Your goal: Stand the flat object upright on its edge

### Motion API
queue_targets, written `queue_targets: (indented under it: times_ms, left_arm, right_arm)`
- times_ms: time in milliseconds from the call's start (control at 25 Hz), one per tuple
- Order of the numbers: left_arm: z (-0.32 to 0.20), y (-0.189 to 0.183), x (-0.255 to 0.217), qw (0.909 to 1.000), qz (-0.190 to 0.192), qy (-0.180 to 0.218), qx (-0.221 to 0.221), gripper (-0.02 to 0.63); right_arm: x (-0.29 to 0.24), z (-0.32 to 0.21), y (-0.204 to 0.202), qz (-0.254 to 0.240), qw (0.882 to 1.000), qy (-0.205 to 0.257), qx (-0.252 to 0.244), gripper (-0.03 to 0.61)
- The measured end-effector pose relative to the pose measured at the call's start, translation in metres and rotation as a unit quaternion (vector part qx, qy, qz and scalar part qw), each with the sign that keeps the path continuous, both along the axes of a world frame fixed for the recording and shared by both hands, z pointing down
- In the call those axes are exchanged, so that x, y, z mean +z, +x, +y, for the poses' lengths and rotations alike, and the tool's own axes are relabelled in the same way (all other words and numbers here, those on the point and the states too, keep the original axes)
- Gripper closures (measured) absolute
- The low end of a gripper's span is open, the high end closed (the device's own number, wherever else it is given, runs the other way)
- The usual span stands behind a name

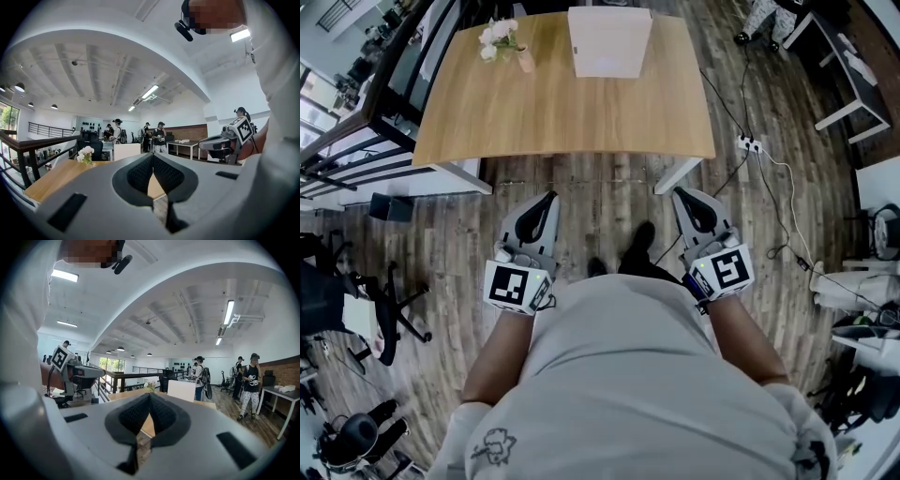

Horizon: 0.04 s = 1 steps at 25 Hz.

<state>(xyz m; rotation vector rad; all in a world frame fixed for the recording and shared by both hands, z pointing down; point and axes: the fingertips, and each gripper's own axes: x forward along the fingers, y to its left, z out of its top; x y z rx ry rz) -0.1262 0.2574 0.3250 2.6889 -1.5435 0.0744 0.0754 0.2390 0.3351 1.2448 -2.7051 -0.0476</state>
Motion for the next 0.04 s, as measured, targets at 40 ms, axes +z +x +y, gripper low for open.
queue_targets:
  times_ms: [40]
  left_arm:
    - [-0.0004, -0.0003, -0.0001, 1.0, 0.0, 0.0, 0.0, 0.606]
  right_arm:
    - [0.0002, 0.0004, -0.0008, 0.0, 1.0, 0.0, 0.0, 0.574]
